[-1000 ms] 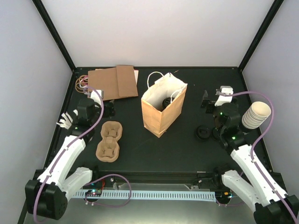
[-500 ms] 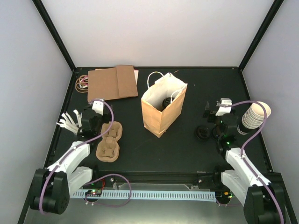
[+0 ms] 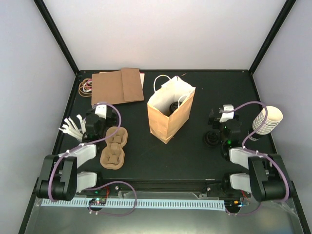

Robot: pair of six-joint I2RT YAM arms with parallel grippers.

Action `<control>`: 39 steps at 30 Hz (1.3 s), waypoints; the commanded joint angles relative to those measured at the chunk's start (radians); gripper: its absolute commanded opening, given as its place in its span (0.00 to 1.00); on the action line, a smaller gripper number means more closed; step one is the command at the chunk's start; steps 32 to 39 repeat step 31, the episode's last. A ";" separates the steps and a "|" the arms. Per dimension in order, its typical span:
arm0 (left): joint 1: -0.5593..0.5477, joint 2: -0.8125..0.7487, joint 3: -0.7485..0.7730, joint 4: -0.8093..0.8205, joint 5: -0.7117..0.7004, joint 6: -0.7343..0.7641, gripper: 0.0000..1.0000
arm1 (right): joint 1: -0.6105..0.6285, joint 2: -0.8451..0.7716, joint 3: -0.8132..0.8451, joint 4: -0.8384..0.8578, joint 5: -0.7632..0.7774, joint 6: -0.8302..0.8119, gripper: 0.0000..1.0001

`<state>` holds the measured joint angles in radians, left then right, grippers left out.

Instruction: Pack the takeout coffee

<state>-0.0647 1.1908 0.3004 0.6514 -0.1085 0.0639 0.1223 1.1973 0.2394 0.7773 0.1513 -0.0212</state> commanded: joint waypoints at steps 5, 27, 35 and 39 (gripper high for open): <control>0.064 0.156 -0.004 0.271 0.114 -0.022 0.99 | -0.061 0.213 -0.014 0.371 -0.029 -0.001 0.95; 0.065 0.195 0.013 0.277 0.181 0.003 0.99 | -0.088 0.202 0.042 0.241 -0.056 0.021 1.00; 0.064 0.194 0.013 0.277 0.179 0.002 0.99 | -0.087 0.202 0.040 0.242 -0.061 0.021 1.00; 0.064 0.194 0.013 0.277 0.179 0.002 0.99 | -0.087 0.202 0.040 0.242 -0.061 0.021 1.00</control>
